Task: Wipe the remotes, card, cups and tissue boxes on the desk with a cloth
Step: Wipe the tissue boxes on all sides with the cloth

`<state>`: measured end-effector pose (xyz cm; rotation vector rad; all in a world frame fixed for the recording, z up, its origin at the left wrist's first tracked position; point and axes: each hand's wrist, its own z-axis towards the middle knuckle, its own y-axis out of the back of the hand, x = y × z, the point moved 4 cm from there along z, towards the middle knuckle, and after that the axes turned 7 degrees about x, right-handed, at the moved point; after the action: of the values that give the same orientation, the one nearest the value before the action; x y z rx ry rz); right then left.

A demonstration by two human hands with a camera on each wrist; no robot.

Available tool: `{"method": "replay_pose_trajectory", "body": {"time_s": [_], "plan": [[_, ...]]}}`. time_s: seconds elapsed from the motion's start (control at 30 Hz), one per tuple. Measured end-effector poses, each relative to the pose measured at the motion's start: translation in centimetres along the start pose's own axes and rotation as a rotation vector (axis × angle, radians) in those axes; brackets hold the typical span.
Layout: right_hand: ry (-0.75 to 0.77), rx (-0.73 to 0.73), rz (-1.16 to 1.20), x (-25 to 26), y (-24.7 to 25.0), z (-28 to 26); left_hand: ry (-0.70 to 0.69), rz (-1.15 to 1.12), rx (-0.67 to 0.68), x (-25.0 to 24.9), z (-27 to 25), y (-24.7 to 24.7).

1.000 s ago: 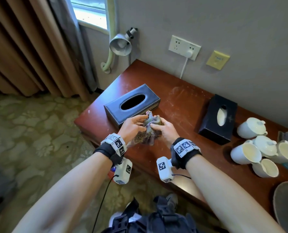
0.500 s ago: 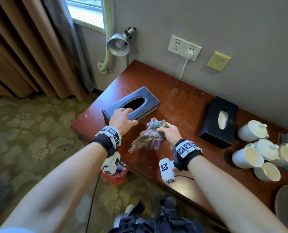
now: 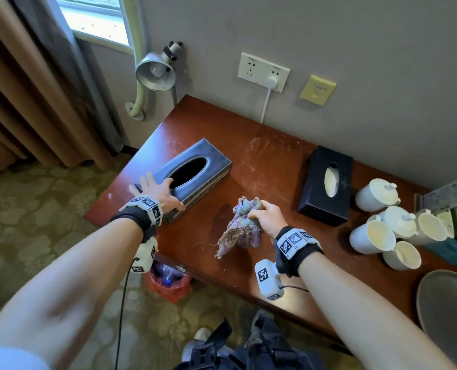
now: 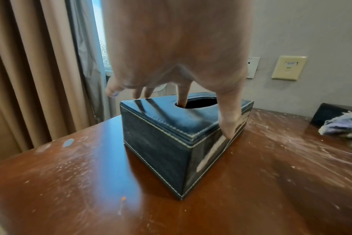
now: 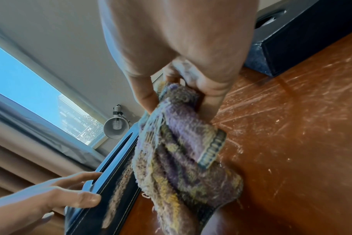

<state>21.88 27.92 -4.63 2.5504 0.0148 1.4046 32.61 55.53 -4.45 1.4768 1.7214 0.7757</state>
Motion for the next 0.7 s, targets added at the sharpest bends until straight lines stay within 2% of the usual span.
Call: {"method": "replay_pose_trajectory", "body": {"time_s": [0.17, 0.33, 0.5, 0.7], "plan": [[-0.016, -0.012, -0.023, 0.1, 0.7, -0.1, -0.002, -0.074, -0.032, 0.1, 0.5, 0.1], [-0.036, -0.024, -0.057, 0.0, 1.1, -0.3, 0.015, 0.023, -0.054, 0.0, 0.5, 0.7], [-0.038, -0.038, -0.093, -0.1, 1.4, -0.6, -0.012, 0.005, -0.056, -0.8, -0.7, 0.0], [-0.030, -0.187, -0.052, -0.1, 2.4, -1.6, -0.082, -0.011, -0.078, -1.8, -2.9, -2.2]]}}
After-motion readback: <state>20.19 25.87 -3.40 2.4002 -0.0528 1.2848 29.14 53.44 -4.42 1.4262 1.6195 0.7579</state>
